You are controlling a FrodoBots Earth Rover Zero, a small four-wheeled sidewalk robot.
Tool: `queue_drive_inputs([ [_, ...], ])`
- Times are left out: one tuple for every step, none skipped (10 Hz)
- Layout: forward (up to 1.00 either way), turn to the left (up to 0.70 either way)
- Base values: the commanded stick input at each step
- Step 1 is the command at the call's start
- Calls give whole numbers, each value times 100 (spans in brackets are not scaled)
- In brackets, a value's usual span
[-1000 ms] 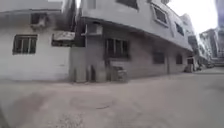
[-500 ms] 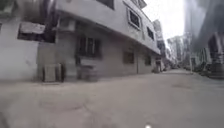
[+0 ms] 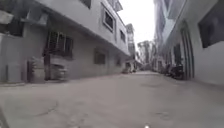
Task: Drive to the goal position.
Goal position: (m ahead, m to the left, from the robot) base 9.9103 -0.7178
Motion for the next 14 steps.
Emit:
queue_drive_inputs([
  [100, -22],
  [100, 0],
  [100, 0],
  [100, 0],
  [100, 0],
  [100, 0],
  [100, 0],
  [100, 0],
  [100, -7],
  [100, -33],
  [100, -40],
  [100, -36],
  [100, -5],
  [100, 0],
])
